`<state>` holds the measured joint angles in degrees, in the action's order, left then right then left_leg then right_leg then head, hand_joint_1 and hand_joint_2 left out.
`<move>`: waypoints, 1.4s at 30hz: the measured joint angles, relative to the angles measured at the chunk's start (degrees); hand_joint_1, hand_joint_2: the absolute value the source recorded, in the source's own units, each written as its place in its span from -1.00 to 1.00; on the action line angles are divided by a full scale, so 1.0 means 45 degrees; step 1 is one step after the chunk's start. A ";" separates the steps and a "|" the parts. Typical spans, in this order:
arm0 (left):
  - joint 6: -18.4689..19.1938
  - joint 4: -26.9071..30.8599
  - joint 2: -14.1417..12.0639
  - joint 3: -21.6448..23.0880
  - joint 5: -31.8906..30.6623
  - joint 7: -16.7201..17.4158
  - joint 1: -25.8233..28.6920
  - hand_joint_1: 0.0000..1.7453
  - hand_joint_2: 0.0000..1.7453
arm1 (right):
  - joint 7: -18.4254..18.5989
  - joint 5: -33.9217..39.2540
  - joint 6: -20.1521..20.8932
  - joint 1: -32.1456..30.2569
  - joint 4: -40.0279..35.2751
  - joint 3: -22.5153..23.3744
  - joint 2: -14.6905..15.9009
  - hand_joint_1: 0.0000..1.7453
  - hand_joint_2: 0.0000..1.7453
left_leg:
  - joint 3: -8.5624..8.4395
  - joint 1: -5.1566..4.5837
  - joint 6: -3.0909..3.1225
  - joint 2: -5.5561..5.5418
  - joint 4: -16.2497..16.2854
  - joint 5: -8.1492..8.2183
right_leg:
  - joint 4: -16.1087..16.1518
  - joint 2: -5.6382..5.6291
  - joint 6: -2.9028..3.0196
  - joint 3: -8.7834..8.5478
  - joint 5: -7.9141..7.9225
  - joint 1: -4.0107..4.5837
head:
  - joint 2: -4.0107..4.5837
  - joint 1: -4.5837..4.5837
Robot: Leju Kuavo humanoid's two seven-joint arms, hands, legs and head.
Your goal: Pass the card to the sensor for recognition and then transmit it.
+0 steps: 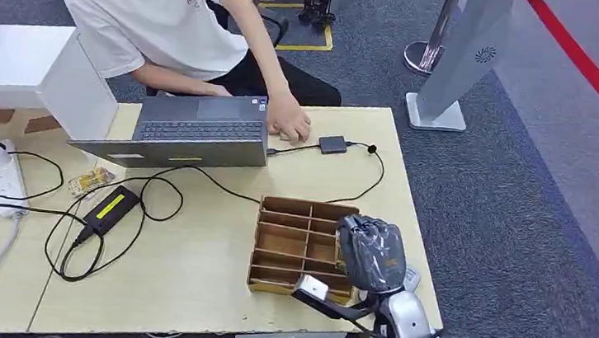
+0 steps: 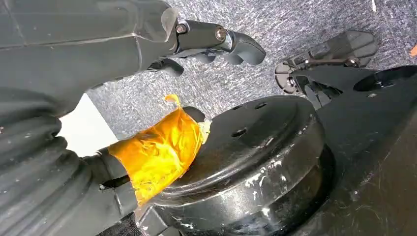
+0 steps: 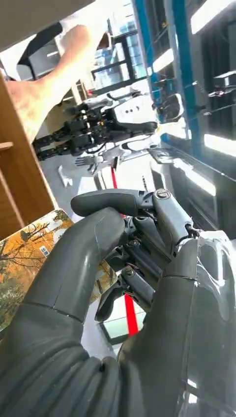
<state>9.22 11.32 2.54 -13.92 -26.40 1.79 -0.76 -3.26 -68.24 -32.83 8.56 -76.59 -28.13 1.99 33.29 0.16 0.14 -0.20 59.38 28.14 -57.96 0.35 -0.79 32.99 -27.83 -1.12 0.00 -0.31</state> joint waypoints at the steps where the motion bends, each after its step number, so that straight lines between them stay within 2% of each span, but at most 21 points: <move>1: 0.0005 0.0000 0.0000 0.0000 0.0000 0.0000 0.0001 -1.00 1.00 | 0.0000 -0.0005 -0.0005 0.0028 -0.0010 0.0029 0.0000 1.00 1.00 | 0.0000 0.0000 0.0000 0.0000 0.0000 0.0000 | 0.0000 0.0000 0.0000 0.0000 0.0000 0.0000 | -0.0005 0.0000; 12: 0.0044 0.0000 -0.0010 0.0000 -0.0180 -0.0005 -0.0011 -1.00 1.00 | 0.0019 -0.0010 0.0097 0.1030 -0.0112 0.0126 -0.0005 1.00 1.00 | -0.0001 0.0000 0.0000 -0.0002 0.0000 -0.0002 | -0.0001 0.0003 0.0002 -0.0001 0.0002 0.0000 | 0.0000 0.0000; 23: 0.0093 0.0005 -0.0015 0.0000 -0.0302 -0.0015 -0.0013 -1.00 1.00 | 0.0141 -0.0073 0.0200 0.1418 -0.0102 0.0121 -0.0010 1.00 1.00 | 0.0011 -0.0001 0.0000 0.0000 0.0000 0.0000 | -0.0003 -0.0003 0.0002 0.0004 0.0002 -0.0001 | 0.0000 0.0000; 26: 0.0165 0.0005 -0.0029 0.0000 -0.0514 -0.0034 -0.0030 -1.00 1.00 | 0.0519 -0.0140 0.0674 0.2441 -0.0029 0.0102 -0.0010 1.00 1.00 | 0.0005 -0.0001 -0.0001 0.0025 0.0001 -0.0003 | -0.0007 -0.0022 0.0010 0.0008 0.0013 -0.0001 | 0.0000 0.0004; 31: 0.0321 0.0004 -0.0068 0.0000 -0.0850 -0.0116 -0.0072 -1.00 1.00 | 0.1112 -0.0301 0.1389 0.5372 0.0694 0.0087 -0.0092 1.00 1.00 | 0.0006 -0.0001 -0.0002 0.0027 0.0004 -0.0043 | -0.0013 -0.0024 0.0023 0.0013 0.0042 0.0000 | -0.0005 -0.0005; 35: 0.0418 0.0005 -0.0083 0.0000 -0.1035 -0.0170 -0.0083 -1.00 1.00 | 0.1477 -0.0671 0.1238 0.7279 0.1613 0.0121 -0.0350 1.00 1.00 | 0.0006 0.0002 -0.0007 0.0018 0.0004 -0.0047 | -0.0015 -0.0018 0.0021 0.0013 0.0045 0.0001 | 0.0000 -0.0005; 42: 0.0588 0.0000 -0.0102 0.0000 -0.1258 -0.0253 -0.0100 -1.00 1.00 | 0.1928 -0.1477 0.1127 0.9003 0.3396 0.0053 -0.0952 1.00 1.00 | 0.0008 0.0003 -0.0008 0.0016 0.0001 -0.0046 | -0.0018 -0.0016 0.0024 0.0017 0.0041 0.0003 | 0.0000 0.0000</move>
<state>11.87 11.32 2.08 -13.92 -32.06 0.66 -1.21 5.42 -74.88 -27.76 49.08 -61.30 -27.89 -2.30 33.33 0.18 0.11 -0.13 59.39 27.94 -58.04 0.28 -0.68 33.06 -27.64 -1.10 0.00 -0.31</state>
